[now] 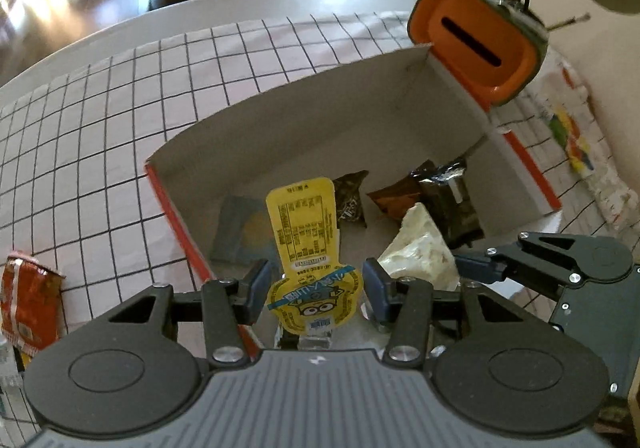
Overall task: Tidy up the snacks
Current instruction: 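Lower both packets into the box and open both tools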
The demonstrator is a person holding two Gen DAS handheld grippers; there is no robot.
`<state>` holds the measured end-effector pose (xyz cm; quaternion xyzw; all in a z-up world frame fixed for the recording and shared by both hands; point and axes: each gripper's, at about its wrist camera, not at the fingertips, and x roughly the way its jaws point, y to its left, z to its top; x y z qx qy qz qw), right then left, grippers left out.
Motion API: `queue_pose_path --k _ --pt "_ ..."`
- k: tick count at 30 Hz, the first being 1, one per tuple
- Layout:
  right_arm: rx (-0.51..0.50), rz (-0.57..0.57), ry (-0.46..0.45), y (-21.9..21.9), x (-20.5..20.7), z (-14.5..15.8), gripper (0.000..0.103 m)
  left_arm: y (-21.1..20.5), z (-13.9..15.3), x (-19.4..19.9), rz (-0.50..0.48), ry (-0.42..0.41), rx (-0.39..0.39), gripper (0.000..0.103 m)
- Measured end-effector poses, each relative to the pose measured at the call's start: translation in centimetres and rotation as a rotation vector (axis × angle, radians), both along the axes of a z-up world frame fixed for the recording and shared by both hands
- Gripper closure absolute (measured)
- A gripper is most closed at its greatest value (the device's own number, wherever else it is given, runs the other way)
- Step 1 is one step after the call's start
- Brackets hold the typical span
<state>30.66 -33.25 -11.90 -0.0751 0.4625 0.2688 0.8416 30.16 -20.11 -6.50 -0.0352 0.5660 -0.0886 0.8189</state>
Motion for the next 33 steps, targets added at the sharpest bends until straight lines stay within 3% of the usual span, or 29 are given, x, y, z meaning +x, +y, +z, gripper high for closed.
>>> queue_pose_path --k 8,15,24,33 --pt "-0.036 0.038 0.023 1.1 0.4 -1.4 0.072 -1.2 -2.7 1.3 -0.021 0.051 0.066 0.053" --pt "-0.077 0.059 0.016 1.5 0.4 -2.1 0.069 -2.2 -3.4 1.2 -0.053 0.044 0.108 0.053" --pt "-0.018 0.045 0.023 0.2 0.6 -1.0 0.061 -1.8 -2.5 0.3 -0.051 0.002 0.100 0.049" --pt "0.066 0.003 -0.013 -1.9 -0.4 1.4 0.051 -0.4 0.4 -1.9 -0.030 -0.081 0.072 0.045"
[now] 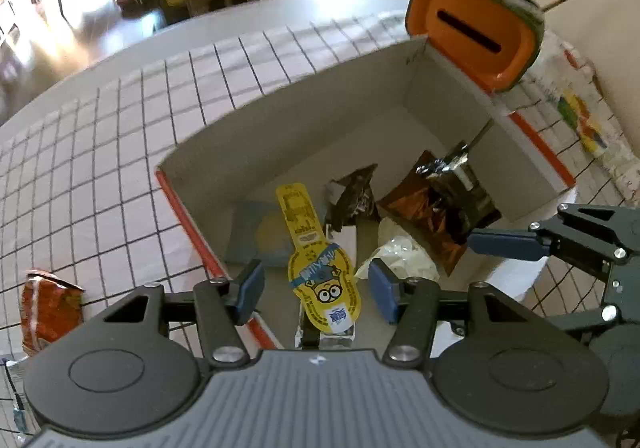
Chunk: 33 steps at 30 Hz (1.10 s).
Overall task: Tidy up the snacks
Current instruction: 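Lower both packets into the box and open both tools, then move both open tools back to the snack pile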
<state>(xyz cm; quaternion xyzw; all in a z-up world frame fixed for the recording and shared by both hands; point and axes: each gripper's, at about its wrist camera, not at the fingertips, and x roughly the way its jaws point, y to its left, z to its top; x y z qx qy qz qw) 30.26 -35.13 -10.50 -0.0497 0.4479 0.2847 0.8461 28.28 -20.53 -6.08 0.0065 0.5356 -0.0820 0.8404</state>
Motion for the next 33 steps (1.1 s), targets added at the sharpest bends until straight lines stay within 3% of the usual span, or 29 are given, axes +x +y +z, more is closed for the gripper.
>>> queue_pose_path --k 17,33 --pt "0.100 -0.039 -0.100 1.7 -2.4 3.8 0.021 6.1 4.9 -5.2 0.028 -0.171 -0.078 0.033" --pt "0.194 -0.040 -0.129 8.0 -5.6 5.0 0.006 14.3 5.4 -10.4 0.045 -0.238 -0.091 0.023"
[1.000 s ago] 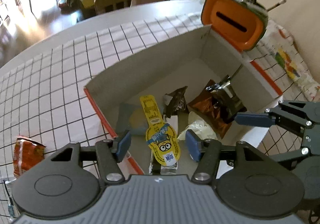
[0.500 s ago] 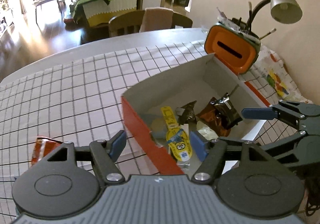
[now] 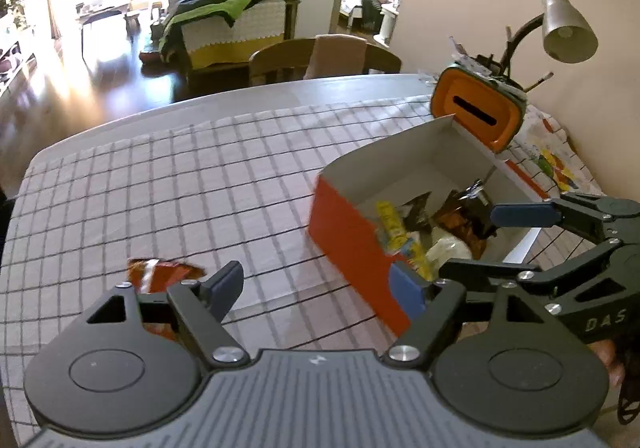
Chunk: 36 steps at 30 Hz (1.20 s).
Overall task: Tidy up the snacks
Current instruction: 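Move both open tools back to the snack pile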
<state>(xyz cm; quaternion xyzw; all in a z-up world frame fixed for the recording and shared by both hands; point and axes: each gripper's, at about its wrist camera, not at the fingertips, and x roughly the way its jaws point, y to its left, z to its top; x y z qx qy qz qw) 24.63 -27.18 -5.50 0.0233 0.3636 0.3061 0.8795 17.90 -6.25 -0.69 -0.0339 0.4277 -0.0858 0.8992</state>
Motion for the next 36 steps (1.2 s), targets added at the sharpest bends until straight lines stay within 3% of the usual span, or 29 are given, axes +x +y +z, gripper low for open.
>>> queue_pose_path --k 6,16,26,36 --pt "-0.006 0.018 -0.007 3.3 -1.4 -0.3 0.001 4.1 -0.8 -2.2 0.038 -0.002 -0.025 0.020" --pt "-0.025 0.024 -0.002 8.7 -3.2 -1.3 0.000 10.8 -2.1 -6.0 0.086 -0.019 0.040 0.020" --pt "-0.113 0.051 0.019 15.4 -4.4 -4.4 0.000 17.3 -5.1 -8.3 0.137 0.053 0.048 0.020" --pt "-0.157 0.017 0.094 19.9 -2.2 -7.2 0.000 22.7 -10.1 -8.7 0.222 0.170 0.040 0.020"
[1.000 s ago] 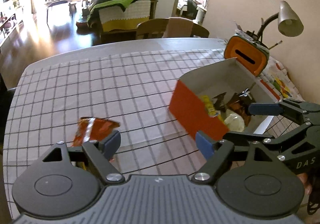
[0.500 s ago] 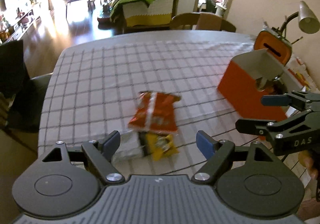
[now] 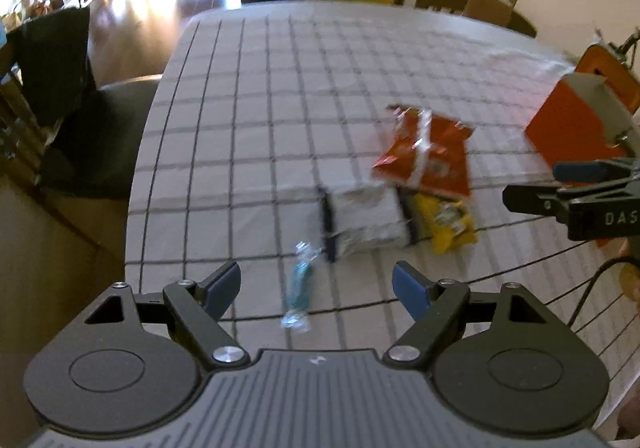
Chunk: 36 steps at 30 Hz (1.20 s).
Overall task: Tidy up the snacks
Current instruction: 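Move both open tools back to the snack pile, then grasp the small blue candy with the left tool while the right tool grasps the yellow snack bag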
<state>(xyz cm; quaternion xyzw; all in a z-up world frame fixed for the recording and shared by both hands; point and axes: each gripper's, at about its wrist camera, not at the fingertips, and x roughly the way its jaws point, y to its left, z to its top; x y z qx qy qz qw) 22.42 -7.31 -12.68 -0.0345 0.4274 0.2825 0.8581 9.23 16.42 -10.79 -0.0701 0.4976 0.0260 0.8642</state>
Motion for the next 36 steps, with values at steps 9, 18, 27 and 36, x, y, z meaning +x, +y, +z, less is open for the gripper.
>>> queue_pose_path --k 9,18,27,36 --pt "-0.099 0.084 0.067 4.2 -0.4 -3.2 0.012 0.9 -2.5 0.2 -0.063 0.044 0.017 0.021" --pt "-0.143 0.077 0.099 5.9 0.0 -4.3 0.031 0.0 -3.9 1.4 -0.116 0.069 0.044 0.051" --pt "-0.151 0.108 0.107 6.7 -0.1 -4.5 0.053 0.4 -4.4 1.9 -0.104 0.074 0.013 0.072" --pt "-0.123 0.103 0.098 6.3 -0.3 -4.5 0.067 0.4 -4.4 1.7 -0.076 0.076 0.007 0.091"
